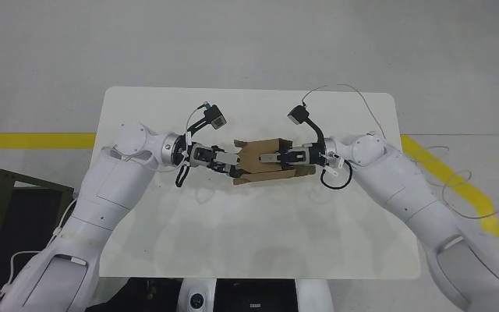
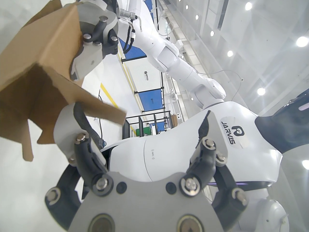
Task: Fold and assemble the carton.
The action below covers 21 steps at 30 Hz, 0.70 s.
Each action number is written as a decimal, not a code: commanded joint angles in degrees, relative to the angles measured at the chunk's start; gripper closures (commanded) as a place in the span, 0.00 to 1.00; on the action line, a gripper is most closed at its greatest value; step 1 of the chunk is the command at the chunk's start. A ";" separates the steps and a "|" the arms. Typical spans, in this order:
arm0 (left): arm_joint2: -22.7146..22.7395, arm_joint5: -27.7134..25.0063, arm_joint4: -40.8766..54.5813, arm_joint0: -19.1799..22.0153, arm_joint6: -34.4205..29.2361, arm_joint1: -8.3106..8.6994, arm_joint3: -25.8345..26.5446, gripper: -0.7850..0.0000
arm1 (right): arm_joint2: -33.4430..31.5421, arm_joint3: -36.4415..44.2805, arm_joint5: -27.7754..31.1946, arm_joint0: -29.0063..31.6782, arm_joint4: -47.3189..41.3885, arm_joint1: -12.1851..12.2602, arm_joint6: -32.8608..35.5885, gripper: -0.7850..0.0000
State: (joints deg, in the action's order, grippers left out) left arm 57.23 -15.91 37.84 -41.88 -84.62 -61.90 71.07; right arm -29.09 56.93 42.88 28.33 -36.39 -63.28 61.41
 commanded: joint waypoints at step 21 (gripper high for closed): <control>0.99 -0.32 -3.33 1.19 0.09 0.10 -1.69 0.00 | 0.51 6.50 -3.19 2.65 0.13 0.99 3.19 1.00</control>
State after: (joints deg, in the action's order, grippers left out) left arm 58.27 -16.19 34.37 -40.70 -84.42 -61.76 69.31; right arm -28.63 63.41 39.69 30.97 -36.25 -62.26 64.60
